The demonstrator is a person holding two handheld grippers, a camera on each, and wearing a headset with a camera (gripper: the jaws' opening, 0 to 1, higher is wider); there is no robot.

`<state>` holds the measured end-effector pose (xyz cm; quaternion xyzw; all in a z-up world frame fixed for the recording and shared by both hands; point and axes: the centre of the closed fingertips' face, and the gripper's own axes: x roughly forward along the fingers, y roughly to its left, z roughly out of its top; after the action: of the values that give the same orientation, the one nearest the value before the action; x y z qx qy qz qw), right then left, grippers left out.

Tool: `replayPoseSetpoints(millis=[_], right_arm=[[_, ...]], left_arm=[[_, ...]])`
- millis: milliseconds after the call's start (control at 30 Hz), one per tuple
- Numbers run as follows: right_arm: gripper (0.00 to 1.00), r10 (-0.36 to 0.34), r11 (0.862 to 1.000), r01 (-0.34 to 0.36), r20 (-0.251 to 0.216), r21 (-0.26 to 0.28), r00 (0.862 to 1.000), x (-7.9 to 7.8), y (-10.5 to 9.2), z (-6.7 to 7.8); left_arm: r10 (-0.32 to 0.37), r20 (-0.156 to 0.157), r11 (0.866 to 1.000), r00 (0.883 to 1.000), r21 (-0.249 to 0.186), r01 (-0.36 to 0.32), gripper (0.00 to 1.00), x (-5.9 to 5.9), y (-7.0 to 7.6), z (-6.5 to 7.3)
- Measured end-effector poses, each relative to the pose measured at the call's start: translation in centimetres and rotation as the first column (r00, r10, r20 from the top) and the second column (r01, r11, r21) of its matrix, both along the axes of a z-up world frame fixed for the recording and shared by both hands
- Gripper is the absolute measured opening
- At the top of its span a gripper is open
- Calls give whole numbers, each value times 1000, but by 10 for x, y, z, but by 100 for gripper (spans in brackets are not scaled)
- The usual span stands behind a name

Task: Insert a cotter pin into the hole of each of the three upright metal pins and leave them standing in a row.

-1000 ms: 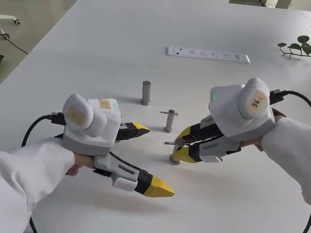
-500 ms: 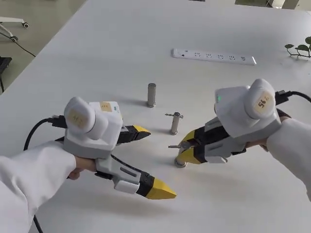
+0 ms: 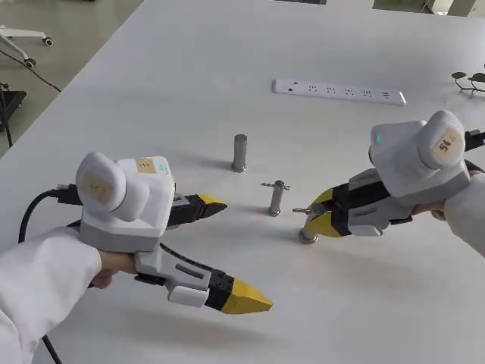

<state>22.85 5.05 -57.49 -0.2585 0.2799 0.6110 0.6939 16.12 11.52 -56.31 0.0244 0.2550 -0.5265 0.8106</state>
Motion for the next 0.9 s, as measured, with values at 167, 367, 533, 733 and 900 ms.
replayPoseSetpoints(millis=[167,367,533,733,900], right_arm=[[8,-26,1000,26,6,0,1000,20,-7,1],[8,-5,1000,6,22,-12,1000,32,-10,0],[8,13,1000,-12,29,-6,1000,34,-9,-1],[9,-20,1000,20,-22,22,1000,35,-9,-3],[9,-41,998,42,-29,36,999,34,-7,-3]], left_arm=[[5,-4,1000,1000,-6,-5,99,-2,2,0],[21,-18,1000,1000,-7,-21,99,-2,10,0],[20,-26,1000,999,6,-20,99,-4,14,-1],[30,-33,1000,999,7,-30,99,-4,16,-1],[39,-43,999,998,11,-38,98,-3,17,-3]])
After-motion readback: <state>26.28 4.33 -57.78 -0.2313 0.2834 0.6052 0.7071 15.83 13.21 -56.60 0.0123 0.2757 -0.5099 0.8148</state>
